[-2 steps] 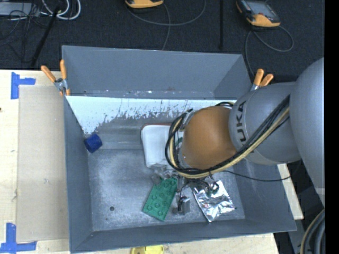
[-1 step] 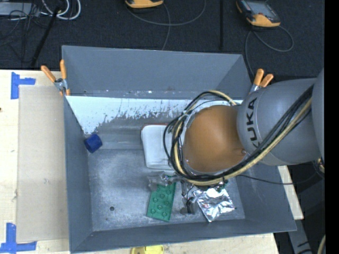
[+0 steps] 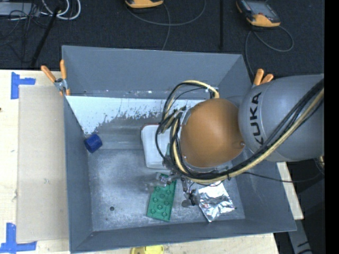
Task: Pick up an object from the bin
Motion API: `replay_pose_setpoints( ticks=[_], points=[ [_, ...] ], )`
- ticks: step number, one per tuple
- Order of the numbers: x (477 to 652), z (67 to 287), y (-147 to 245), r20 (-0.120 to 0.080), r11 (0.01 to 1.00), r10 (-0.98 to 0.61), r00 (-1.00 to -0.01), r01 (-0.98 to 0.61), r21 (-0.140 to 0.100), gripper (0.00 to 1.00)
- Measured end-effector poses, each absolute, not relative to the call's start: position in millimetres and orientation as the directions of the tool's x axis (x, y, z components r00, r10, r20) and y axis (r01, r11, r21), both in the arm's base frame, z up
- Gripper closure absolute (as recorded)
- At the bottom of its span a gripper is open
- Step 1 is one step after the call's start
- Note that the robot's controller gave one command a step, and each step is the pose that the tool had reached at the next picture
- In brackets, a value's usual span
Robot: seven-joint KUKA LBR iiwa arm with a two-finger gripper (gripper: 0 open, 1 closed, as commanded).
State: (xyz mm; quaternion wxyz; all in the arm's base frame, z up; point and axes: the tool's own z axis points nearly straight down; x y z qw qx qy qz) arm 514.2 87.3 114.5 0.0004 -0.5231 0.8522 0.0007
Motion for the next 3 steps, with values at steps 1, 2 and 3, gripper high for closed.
replay_pose_setpoints(
  ticks=[1, 2, 3],
  points=[
    [514.2, 68.5, 88.3, -0.001, 0.084, -0.997, -0.084, -0.996, 0.003, 0.00],
    [514.1, 68.1, 88.5, -0.002, 0.091, -0.996, -0.091, -0.996, 0.005, 0.00],
    [514.2, 69.2, 88.8, -0.001, 0.091, -0.996, -0.091, -0.996, 0.006, 1.00]
  ],
)
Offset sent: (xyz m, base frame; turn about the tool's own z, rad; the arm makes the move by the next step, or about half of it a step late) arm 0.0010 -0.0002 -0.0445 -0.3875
